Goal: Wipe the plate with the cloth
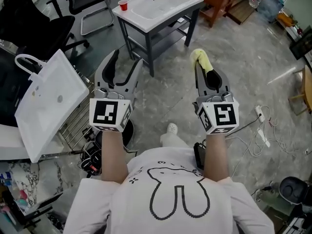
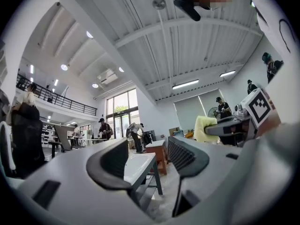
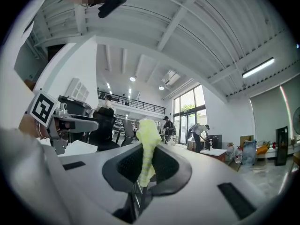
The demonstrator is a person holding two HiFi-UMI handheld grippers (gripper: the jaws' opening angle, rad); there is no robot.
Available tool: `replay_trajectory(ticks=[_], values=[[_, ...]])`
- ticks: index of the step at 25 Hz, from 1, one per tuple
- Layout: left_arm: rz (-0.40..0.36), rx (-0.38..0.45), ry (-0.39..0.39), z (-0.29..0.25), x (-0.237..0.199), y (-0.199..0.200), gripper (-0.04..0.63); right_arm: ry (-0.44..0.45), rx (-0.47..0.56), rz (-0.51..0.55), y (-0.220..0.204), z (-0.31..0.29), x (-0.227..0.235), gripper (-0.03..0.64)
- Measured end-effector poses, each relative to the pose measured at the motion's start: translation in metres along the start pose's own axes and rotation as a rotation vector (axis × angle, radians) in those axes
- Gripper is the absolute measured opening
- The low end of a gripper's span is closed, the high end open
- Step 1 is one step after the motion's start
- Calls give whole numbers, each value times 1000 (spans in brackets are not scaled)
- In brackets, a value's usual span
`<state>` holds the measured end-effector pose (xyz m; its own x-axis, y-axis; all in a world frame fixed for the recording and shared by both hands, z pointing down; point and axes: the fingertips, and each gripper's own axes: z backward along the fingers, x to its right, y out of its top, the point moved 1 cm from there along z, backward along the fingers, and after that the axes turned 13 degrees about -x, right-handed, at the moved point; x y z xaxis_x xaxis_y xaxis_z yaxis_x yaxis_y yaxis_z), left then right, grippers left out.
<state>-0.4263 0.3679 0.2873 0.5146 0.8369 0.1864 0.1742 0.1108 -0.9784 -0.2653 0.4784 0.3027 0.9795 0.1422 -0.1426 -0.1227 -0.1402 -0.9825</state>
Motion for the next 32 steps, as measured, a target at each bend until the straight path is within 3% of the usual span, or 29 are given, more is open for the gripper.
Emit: replay_trajectory(ticks=[10, 15, 22, 27, 32], values=[[25, -4, 65, -101, -9, 22, 262, 81, 23, 11, 20, -86, 81, 49], [38, -26, 77, -138, -7, 16, 262, 93, 13, -7, 9, -113, 111, 49], [36, -41, 91, -180, -20, 18, 262, 79, 10, -28, 3, -140, 140, 49], [-24, -67, 115, -226, -35, 21, 262, 45, 23, -19, 9, -169, 165, 49], [25, -53, 117, -276, -64, 15, 262, 33, 23, 26, 16, -217, 185, 49]])
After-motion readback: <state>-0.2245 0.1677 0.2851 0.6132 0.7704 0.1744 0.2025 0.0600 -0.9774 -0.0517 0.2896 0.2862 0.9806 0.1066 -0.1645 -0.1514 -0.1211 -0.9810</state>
